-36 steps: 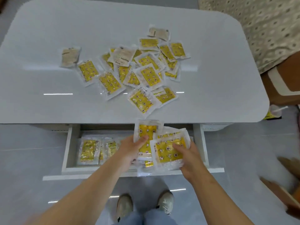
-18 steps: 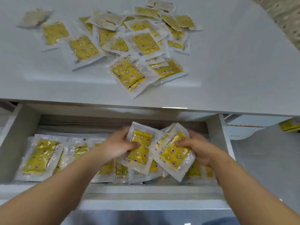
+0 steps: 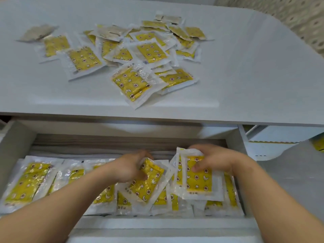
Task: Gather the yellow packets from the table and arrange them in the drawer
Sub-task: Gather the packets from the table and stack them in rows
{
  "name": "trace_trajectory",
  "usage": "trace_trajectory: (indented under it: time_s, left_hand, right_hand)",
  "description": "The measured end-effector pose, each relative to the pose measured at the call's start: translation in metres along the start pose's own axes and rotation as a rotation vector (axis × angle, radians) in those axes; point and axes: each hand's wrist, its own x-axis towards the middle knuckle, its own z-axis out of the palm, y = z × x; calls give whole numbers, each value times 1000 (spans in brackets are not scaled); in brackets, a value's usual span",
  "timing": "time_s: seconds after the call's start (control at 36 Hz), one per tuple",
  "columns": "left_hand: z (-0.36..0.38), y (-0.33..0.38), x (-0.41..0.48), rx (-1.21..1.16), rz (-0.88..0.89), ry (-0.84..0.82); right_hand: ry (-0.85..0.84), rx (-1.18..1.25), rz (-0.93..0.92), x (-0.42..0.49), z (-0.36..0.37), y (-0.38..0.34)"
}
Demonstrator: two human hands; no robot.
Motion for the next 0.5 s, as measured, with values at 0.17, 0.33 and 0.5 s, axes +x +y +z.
trace_trajectory:
  time_s: [0.17,0.33,0.5]
  left_hand:
    - [3,18,9,113,51,1]
    - [7,20,12,70,10,64]
    - [-4,7,7,12,-28,179]
  right_hand:
    - [-32,-53,41,-4,-3,-2]
    - [-27,6,107,-6,-1,-2]
    - [96,332,152,-3,-3,7]
